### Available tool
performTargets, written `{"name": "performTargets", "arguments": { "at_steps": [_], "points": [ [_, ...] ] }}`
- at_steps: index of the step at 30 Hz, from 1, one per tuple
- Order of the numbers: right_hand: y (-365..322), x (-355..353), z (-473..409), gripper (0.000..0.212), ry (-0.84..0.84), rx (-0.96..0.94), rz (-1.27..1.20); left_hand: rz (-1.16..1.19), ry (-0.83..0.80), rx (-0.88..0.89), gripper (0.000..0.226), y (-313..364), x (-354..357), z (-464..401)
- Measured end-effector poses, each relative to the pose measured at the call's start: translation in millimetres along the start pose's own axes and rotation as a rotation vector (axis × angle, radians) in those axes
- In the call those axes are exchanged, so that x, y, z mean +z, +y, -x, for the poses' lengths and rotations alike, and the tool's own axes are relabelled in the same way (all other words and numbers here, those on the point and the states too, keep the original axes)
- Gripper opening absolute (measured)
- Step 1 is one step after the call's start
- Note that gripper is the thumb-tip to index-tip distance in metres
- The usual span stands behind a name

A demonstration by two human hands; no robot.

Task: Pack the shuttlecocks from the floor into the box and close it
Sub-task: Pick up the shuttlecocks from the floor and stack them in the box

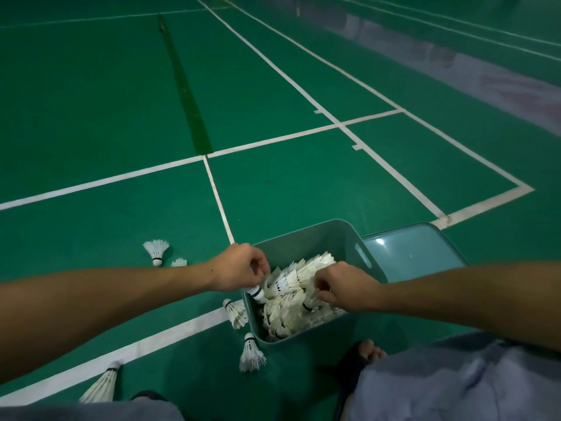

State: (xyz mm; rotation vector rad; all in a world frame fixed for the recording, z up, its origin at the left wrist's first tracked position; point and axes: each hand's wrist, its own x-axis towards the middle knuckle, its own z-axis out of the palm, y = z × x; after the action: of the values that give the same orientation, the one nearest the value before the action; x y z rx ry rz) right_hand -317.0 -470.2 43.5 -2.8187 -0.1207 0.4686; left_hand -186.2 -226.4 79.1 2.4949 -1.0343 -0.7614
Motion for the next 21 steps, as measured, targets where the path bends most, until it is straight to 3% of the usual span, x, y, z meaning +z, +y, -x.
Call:
{"name": "performTargets", "arguments": {
  "at_steps": [4, 9, 21],
  "points": [
    [3.0, 7.7, -7.4, 0.016, -0.066, 0.058, -0.1, -0.076, 0.068, 0.062, 0.032, 1.6, 3.3, 3.0],
    [4.5, 19.0, -13.5, 0.019, -0.136, 0.114, -0.161, 0.0, 0.166, 0.04, 0.051, 7.3, 6.6, 7.0],
    [6.0, 41.1, -20.5, 0.023, -0.176, 0.224, -0.386, 0.021, 0.187, 0.089, 0.044, 9.0, 7.6, 9.1]
  ]
}}
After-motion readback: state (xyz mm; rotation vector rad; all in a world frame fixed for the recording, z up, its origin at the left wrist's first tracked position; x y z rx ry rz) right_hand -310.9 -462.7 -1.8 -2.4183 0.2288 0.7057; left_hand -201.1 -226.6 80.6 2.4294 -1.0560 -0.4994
